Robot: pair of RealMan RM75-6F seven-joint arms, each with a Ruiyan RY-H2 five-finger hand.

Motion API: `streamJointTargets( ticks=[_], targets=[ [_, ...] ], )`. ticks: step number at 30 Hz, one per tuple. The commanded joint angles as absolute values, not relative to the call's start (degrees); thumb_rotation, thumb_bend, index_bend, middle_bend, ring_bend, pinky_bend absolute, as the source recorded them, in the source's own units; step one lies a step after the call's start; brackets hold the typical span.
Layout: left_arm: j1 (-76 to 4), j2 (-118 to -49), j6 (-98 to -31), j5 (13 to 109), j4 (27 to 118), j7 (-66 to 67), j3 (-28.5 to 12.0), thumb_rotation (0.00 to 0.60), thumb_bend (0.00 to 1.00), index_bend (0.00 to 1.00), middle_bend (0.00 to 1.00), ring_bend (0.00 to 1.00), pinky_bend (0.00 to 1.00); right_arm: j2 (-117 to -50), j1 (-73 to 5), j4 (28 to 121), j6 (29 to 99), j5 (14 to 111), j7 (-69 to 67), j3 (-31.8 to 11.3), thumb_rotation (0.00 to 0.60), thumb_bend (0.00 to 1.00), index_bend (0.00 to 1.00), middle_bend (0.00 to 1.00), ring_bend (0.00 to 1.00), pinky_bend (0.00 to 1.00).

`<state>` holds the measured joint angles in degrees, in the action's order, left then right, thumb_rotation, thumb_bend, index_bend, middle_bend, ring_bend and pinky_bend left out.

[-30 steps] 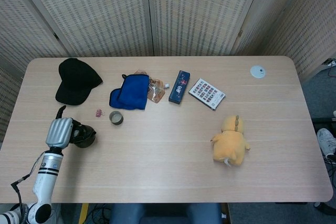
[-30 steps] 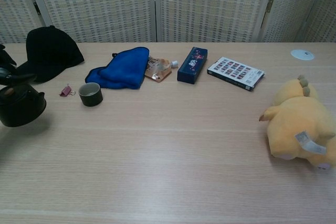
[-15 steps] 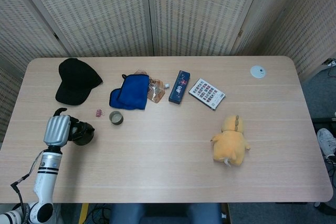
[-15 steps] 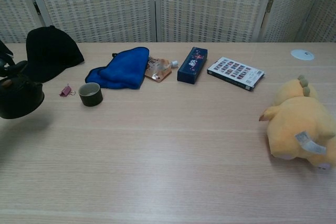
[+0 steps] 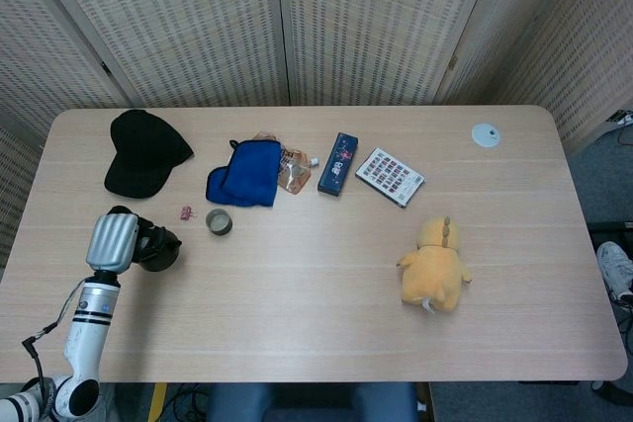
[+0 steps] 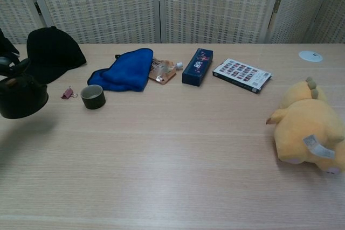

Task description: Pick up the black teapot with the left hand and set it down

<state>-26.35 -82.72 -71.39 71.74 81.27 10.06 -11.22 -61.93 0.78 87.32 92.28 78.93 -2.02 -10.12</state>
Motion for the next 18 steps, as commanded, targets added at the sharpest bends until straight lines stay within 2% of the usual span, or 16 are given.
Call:
streamJointTargets(
  ticks=[1,18],
  targets=[
    [-26.65,-82.62,-71.08,71.92,81.35,10.37,-11.25,0.502,0.50,1.00,1.00,0.98,0.38,-61.93,0.81,87.23,92.25,78.85,-2.13,-10.14,0.600,0.22,0.20,0.22,0.20,0.14],
    [-29.40,-82.47,-68.06,72.15,81.57,12.67,-11.60,0.489,0.50,1.00,1.00,0.98,0.40,-62.28,1.05,86.37,91.96,78.44,-2.68,-10.15,0.600,0.22,0.20,0.22,0.19,0.14]
  ],
)
